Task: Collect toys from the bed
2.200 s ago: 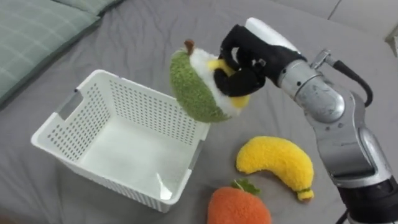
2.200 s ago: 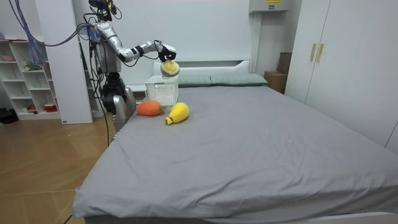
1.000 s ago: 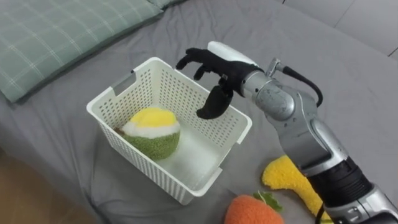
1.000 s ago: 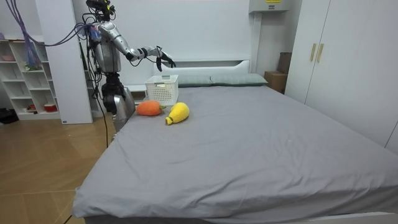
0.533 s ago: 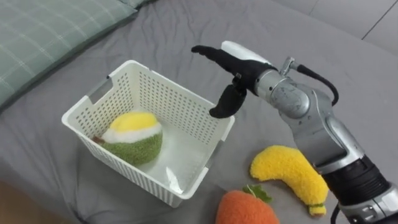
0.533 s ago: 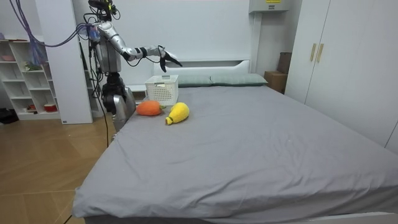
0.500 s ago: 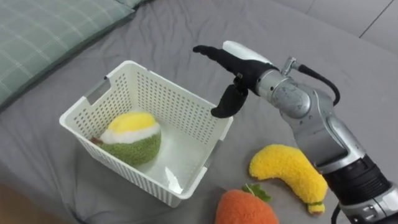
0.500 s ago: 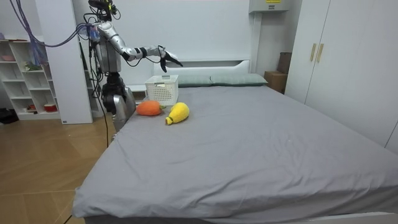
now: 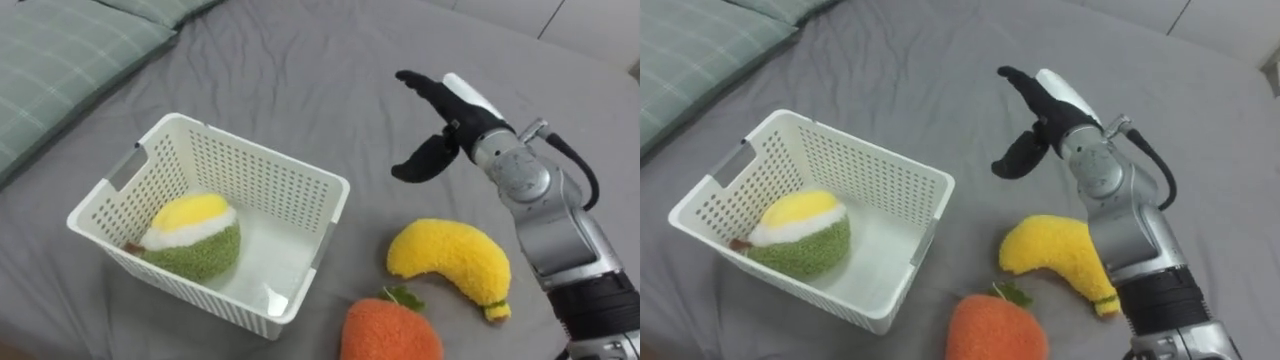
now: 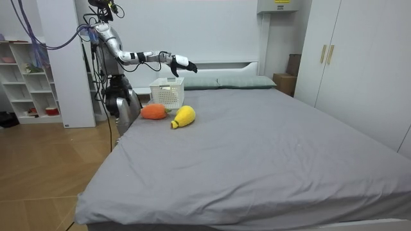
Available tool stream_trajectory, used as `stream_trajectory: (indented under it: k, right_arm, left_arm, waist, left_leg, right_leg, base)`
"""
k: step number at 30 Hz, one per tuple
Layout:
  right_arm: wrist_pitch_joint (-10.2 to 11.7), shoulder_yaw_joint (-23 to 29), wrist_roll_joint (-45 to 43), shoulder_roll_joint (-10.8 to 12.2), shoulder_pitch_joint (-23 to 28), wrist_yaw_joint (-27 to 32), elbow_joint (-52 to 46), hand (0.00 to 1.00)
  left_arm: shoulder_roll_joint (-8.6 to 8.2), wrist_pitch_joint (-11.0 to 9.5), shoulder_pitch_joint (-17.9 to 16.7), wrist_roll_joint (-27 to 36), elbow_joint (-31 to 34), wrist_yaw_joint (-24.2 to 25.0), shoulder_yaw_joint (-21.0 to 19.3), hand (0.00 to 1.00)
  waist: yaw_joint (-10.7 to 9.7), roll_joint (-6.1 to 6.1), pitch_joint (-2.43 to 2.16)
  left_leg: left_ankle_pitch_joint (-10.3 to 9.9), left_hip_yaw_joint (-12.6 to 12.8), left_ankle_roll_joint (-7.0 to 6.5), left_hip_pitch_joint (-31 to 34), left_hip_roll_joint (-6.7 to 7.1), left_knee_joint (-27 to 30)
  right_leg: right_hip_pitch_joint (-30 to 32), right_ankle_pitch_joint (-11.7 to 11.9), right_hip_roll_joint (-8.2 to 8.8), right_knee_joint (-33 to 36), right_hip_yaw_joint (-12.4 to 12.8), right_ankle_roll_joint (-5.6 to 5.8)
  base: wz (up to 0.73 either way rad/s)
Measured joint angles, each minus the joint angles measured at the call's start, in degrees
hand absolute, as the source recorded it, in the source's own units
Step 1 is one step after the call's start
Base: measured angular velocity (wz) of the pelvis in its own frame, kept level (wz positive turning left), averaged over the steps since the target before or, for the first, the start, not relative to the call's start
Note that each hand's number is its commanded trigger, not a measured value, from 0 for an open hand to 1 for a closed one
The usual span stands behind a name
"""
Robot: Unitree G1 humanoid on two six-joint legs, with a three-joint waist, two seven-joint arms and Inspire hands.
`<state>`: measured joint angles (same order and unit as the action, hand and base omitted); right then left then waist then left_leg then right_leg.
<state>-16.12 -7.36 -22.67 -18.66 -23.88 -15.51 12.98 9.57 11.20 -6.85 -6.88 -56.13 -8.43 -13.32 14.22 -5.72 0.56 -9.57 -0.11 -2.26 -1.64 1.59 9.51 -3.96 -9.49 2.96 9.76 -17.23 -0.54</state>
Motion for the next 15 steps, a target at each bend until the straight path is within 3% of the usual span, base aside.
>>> stream_trajectory:
  k: [5, 11, 15]
  right_arm:
    - [0.13, 1.16, 2.0, -0.01, 0.29, 3.96, 3.89, 0.0]
    - [0.62, 1.49, 4.72, -0.13, 0.38, 8.4, 11.17, 0.0]
    - [2.0, 1.16, 5.74, -0.15, 0.24, 11.73, 19.63, 0.0]
  left_arm:
    - [0.08, -0.01, -1.6, 0.06, 0.09, -0.13, 0.15, 0.0]
    - [0.5, 0.05, -3.32, -0.04, 1.52, -0.13, 1.52, 0.0]
    - [0.77, -0.17, -2.46, 0.19, 1.44, -0.12, 4.69, 0.0]
  waist:
    - [-1.76, 0.38, -0.34]
    - [-2.4, -0.71, -0.78]
    - [-1.45, -1.42, -0.51]
  left_leg:
    - [0.03, 0.04, 0.0, -0.51, 0.0, 0.09]
    - [0.02, 0.0, 0.0, 0.92, -0.05, 0.28]
    - [0.04, 0.08, -0.02, 2.54, -0.05, 0.36]
  right_leg:
    - [-0.3, 0.0, -0.01, 0.03, -0.03, 0.0]
    - [0.89, 0.0, -0.05, 0.33, -0.11, 0.0]
    - [2.7, 0.0, -0.08, 0.82, -0.03, -0.01]
  base:
    - [0.0]
    - [0.0]
    - [0.0]
